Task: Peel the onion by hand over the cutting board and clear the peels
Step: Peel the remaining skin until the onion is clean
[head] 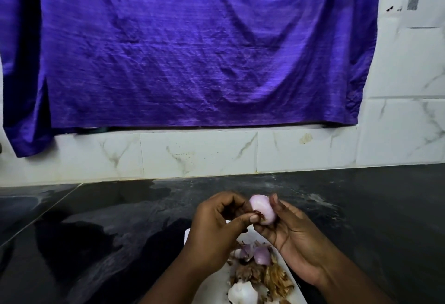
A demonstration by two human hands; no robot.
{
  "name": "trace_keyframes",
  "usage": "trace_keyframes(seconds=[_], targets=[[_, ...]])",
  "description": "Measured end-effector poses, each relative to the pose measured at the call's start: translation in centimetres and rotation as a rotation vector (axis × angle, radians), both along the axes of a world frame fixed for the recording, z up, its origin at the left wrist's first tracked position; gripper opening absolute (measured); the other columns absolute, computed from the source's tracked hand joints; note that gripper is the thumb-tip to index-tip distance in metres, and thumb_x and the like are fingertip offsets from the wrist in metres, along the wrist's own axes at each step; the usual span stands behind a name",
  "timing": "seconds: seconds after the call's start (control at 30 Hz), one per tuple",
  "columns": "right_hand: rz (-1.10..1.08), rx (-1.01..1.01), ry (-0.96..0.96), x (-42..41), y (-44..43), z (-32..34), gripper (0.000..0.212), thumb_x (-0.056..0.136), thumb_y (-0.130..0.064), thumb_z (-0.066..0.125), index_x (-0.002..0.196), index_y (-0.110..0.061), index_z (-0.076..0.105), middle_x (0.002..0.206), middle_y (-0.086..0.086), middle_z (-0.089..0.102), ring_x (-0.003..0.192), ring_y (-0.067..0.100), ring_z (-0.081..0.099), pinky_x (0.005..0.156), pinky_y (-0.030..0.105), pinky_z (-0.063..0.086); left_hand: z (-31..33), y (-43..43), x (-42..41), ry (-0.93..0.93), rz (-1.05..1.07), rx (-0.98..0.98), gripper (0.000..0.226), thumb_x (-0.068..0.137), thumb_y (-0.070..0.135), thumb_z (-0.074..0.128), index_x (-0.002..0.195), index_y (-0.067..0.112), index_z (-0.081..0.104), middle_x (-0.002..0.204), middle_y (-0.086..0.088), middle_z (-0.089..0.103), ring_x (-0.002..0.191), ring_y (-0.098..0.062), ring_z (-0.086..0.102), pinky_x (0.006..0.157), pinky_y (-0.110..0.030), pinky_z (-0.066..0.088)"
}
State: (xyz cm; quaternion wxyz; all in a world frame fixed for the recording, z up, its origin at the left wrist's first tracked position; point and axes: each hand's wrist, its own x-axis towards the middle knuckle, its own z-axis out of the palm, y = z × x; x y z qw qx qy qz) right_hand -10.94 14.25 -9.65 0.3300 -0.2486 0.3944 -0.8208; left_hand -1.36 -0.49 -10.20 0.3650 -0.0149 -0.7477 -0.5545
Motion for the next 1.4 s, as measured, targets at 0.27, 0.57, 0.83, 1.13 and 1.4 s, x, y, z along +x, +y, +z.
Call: trace_keyframes(seconds=[0.27,0.57,0.83,1.13,1.4], targets=[[-0.244,-0.013,-0.062,-0.7,-0.7,-0.4,0.057,0.077,-0.034,0.073,0.117,0.007,0.067,0.116,0.031,0.071,0.111,0.039,0.069,0.089,0.041,0.062,-0.2,0.7,0.1,0.002,0.071,-0.248,0.012,0.087,0.018,0.083,0.084,0.025,0.074,0.084,0.004,0.071,0.079,-0.018,0.070,0.072,-0.041,0.060],[-0.189,0.023,0.032,-0.2,-0.7,-0.6,0.042,0.085,-0.026,0.066,0.116,0.003,0.069,0.117,0.029,0.072,0.109,0.039,0.071,0.085,0.040,0.064,-0.2,0.4,0.2,0.084,0.107,-0.331,0.045,0.085,0.008,0.085,0.124,0.027,0.073,0.115,0.014,0.069,0.107,-0.012,0.072,0.086,-0.030,0.063],[-0.146,0.064,0.062,0.0,-0.5,-0.4,0.047,0.082,-0.029,0.066,0.115,0.004,0.067,0.111,0.019,0.076,0.090,0.022,0.074,0.071,0.028,0.063,-0.5,-0.1,-0.1,0.229,0.185,-0.419,0.012,0.084,0.006,0.084,0.090,0.015,0.080,0.089,0.009,0.072,0.085,-0.016,0.073,0.068,-0.040,0.061],[-0.165,0.148,-0.006,0.1,-0.3,0.1,0.034,0.071,-0.030,0.075,0.093,-0.003,0.075,0.079,0.013,0.070,0.060,0.015,0.066,0.051,0.025,0.058,-0.4,0.1,0.0,0.142,0.049,-0.441,0.014,0.097,0.030,0.065,0.096,0.018,0.072,0.093,0.007,0.066,0.085,-0.022,0.070,0.071,-0.049,0.062],[-0.153,0.037,-0.223,-0.3,-0.1,0.5,0.014,0.072,-0.027,0.075,0.076,-0.016,0.083,0.092,0.017,0.073,0.073,0.020,0.070,0.050,0.024,0.060,-0.6,0.3,0.2,-0.003,0.087,-0.403,0.025,0.087,0.018,0.083,0.107,0.030,0.073,0.091,0.012,0.072,0.086,-0.013,0.070,0.075,-0.040,0.060]])
